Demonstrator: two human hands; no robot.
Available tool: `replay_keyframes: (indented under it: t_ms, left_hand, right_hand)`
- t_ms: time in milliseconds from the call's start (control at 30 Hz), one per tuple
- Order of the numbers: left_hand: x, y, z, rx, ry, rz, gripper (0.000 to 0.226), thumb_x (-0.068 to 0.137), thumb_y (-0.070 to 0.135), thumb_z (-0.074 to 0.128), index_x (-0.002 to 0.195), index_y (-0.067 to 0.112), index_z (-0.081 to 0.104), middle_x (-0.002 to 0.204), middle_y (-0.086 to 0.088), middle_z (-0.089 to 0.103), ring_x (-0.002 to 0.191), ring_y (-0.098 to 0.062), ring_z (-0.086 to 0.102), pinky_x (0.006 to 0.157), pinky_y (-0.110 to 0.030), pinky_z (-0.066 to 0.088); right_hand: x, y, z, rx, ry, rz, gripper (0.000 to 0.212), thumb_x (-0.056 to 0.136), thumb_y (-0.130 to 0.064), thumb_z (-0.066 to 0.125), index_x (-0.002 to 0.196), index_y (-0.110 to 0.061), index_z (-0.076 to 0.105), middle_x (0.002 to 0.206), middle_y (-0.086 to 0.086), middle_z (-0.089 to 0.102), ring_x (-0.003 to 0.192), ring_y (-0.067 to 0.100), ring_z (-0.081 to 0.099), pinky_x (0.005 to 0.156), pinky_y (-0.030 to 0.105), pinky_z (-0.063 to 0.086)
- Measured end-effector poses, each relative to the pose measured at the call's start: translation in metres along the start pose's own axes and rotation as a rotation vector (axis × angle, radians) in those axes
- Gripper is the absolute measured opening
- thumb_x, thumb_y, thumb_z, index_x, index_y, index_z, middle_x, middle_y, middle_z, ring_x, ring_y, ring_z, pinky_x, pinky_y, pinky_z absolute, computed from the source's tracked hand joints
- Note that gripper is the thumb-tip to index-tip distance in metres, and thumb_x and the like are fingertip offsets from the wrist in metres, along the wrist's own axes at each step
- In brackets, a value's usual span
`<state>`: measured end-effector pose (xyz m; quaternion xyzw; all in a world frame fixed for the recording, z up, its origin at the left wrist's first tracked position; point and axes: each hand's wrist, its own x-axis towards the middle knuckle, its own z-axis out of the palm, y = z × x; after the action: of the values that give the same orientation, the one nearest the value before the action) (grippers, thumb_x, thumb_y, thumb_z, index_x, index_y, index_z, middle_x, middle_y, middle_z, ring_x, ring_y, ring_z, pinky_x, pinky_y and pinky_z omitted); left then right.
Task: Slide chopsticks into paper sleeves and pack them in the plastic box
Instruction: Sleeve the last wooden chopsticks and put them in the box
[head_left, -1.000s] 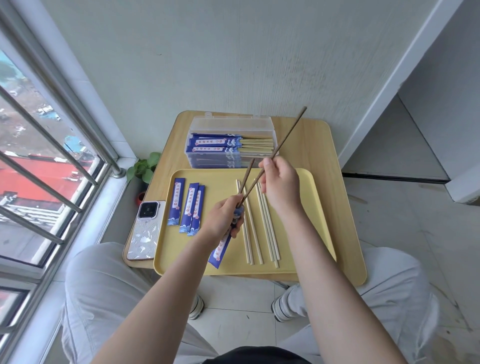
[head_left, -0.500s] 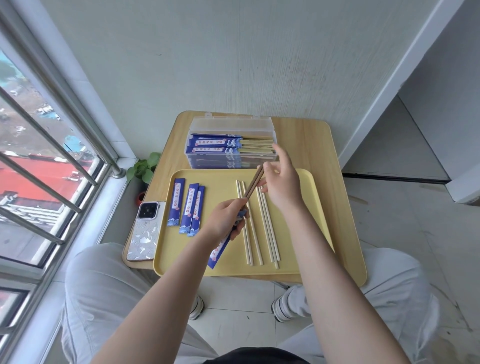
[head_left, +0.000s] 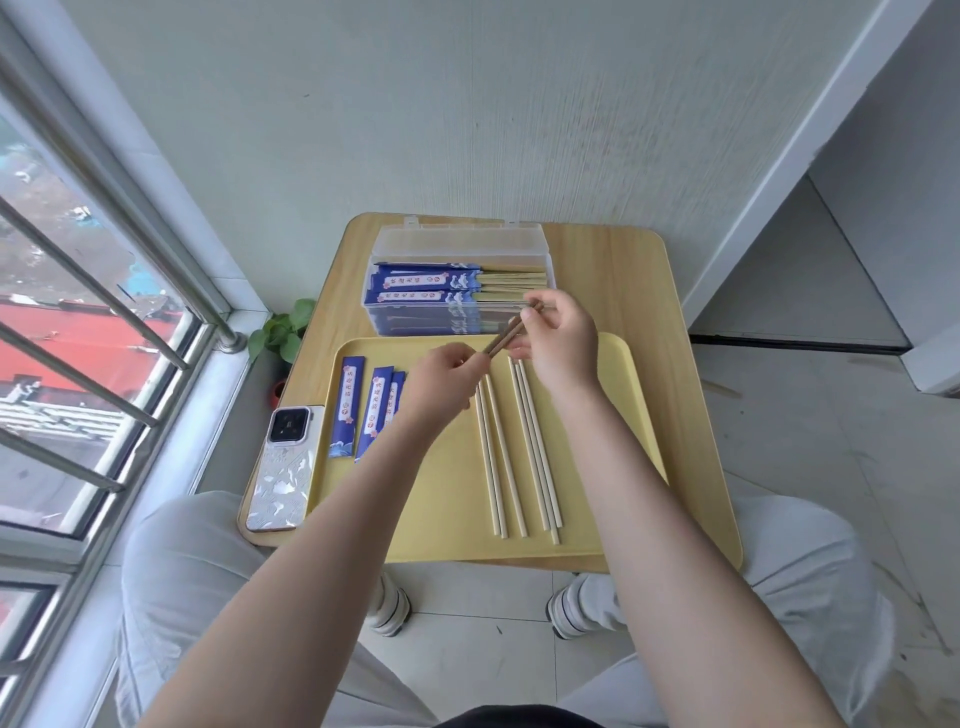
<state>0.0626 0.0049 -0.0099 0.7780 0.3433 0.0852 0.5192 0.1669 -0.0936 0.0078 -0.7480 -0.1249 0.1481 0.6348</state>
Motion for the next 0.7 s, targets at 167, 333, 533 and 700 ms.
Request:
replay_keyframes:
  t_ms: [167, 333, 533, 700]
  left_hand:
    - [0.035, 0.014, -0.010, 0.305, 0.272, 0.224, 0.053, 0.095, 0.041, 0.056, 0.143, 0.019, 0.047, 0.145, -0.001, 0.047, 0.134, -0.020, 0.043, 0.114, -0.044, 0.032]
    - [0.067, 0.008, -0.022, 0.437, 0.336, 0.226, 0.061, 0.097, 0.036, 0.054, 0.152, 0.020, 0.034, 0.162, -0.003, 0.026, 0.151, -0.023, 0.018, 0.124, -0.044, 0.011]
    - [0.097, -0.004, -0.028, 0.640, 0.225, 0.167, 0.073, 0.097, 0.045, 0.049, 0.159, 0.026, 0.016, 0.168, -0.004, 0.005, 0.155, -0.025, -0.005, 0.125, -0.048, -0.001]
    - [0.112, -0.012, -0.032, 0.736, 0.211, 0.144, 0.069, 0.095, 0.053, 0.044, 0.155, 0.024, 0.026, 0.164, -0.007, 0.021, 0.153, -0.028, 0.009, 0.124, -0.050, 0.002]
  right_hand:
    - [0.033, -0.004, 0.004, 0.248, 0.222, 0.119, 0.018, 0.100, -0.003, 0.051, 0.113, -0.009, 0.061, 0.094, 0.002, 0.064, 0.059, 0.021, 0.070, 0.063, 0.033, 0.062]
    - [0.071, -0.012, 0.006, 0.456, 0.433, 0.223, 0.022, 0.100, 0.000, 0.048, 0.120, -0.005, 0.057, 0.093, 0.001, 0.061, 0.063, 0.022, 0.072, 0.061, 0.028, 0.060]
    - [0.102, -0.008, 0.025, 0.437, 0.429, 0.278, 0.017, 0.101, 0.000, 0.048, 0.114, -0.008, 0.055, 0.097, 0.008, 0.061, 0.064, 0.023, 0.074, 0.061, 0.028, 0.060]
    - [0.116, -0.006, 0.028, 0.106, 0.249, 0.274, 0.021, 0.099, -0.003, 0.045, 0.114, -0.009, 0.059, 0.076, 0.006, 0.071, 0.060, 0.019, 0.072, 0.069, 0.031, 0.062]
